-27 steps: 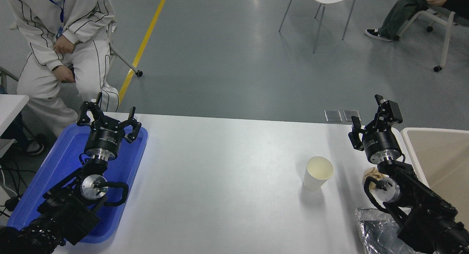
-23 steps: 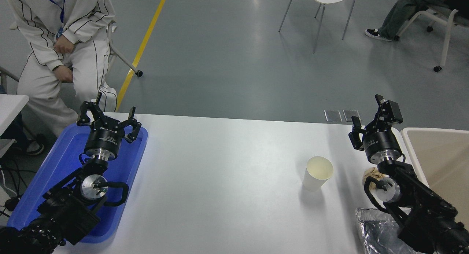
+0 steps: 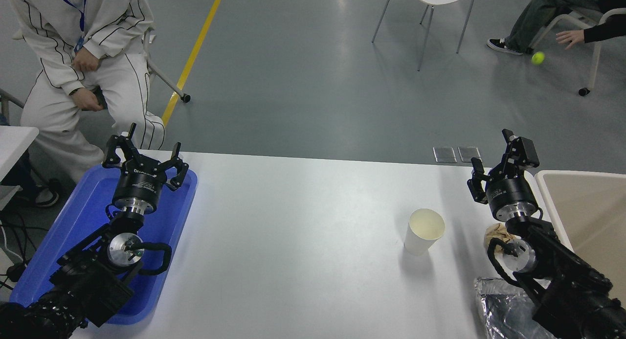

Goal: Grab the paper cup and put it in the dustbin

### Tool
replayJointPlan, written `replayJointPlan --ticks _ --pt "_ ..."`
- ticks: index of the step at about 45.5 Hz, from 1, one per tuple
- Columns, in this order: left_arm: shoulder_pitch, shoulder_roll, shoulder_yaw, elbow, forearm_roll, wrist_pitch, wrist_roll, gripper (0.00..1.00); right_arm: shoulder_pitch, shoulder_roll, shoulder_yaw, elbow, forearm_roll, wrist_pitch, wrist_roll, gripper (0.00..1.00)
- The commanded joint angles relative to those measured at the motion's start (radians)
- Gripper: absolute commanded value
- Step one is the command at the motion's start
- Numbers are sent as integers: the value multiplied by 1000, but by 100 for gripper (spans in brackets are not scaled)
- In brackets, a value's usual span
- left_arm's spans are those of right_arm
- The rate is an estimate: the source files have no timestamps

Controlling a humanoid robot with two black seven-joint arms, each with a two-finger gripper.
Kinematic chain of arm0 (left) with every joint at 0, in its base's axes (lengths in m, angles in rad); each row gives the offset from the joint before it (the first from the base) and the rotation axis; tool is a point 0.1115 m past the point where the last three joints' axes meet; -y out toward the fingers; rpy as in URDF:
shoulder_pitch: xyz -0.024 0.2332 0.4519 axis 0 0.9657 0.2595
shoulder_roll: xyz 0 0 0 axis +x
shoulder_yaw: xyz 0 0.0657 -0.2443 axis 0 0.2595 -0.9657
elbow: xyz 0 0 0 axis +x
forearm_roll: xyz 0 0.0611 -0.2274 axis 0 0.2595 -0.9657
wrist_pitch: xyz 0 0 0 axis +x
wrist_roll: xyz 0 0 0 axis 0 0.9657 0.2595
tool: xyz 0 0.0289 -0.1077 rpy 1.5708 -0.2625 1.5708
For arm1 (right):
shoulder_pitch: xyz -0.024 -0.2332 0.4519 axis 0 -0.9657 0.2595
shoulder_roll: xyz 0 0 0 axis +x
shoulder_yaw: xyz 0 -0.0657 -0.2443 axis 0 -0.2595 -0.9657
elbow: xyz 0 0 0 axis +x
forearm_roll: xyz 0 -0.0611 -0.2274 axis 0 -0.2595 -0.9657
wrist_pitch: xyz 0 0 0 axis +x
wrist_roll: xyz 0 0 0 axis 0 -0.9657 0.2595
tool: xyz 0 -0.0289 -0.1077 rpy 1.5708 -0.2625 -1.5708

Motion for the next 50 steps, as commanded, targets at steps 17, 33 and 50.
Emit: replayJointPlan --ticks 17,33,50 --pt "0 -1 0 0 0 -1 0 100 -2 0 0 -1 0 -1 0 100" --pt "-1 -1 0 0 0 0 0 100 -5 -17 0 6 0 3 0 100" --pt "-3 -1 0 0 0 -1 0 100 91 -183 -377 6 2 8 -2 100"
